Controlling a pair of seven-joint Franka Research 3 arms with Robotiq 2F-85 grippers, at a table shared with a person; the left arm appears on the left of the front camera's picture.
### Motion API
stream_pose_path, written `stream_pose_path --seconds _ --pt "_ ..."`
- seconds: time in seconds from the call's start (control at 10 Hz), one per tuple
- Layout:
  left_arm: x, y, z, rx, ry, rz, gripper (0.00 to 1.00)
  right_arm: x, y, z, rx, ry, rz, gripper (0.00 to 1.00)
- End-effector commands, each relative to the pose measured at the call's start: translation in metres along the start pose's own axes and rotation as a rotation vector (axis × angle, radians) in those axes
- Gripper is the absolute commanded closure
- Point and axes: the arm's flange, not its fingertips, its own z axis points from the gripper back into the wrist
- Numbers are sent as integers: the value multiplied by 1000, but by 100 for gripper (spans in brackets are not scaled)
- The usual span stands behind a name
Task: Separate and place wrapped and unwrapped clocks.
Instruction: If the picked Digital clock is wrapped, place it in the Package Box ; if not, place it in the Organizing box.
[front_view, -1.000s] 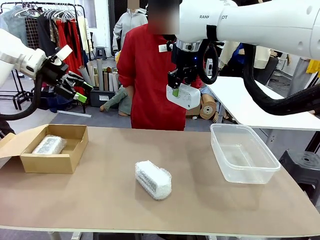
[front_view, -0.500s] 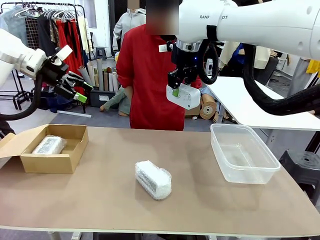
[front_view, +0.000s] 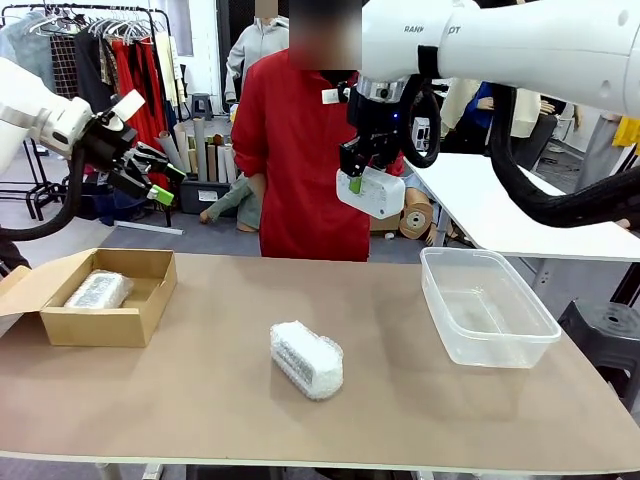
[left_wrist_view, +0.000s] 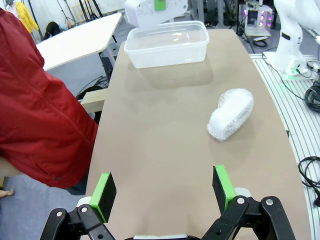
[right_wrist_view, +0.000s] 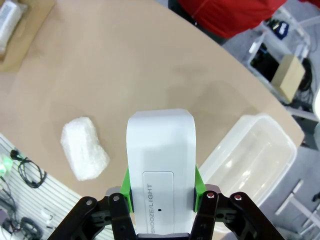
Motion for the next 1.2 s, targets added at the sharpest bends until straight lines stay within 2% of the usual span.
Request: stream_pose_path --seconds 0.0,0.2,0.3,0.4,0.7,1.1 --pt "1 0 2 3 -1 -5 0 -23 -27 27 62 20 -24 100" --pt "1 0 2 3 -1 -5 0 -43 -61 37 71 9 -26 100" --pt "1 0 2 3 -1 -5 0 -60 -74 39 69 -6 -76 100" --pt "1 0 2 3 -1 -5 0 -71 -96 39 7 -22 -125 100" --pt "1 0 2 3 -1 -5 0 -108 -166 13 -41 -66 -233 100" --pt "1 0 2 3 -1 -5 0 -149 -209 -15 -86 -50 -289 100"
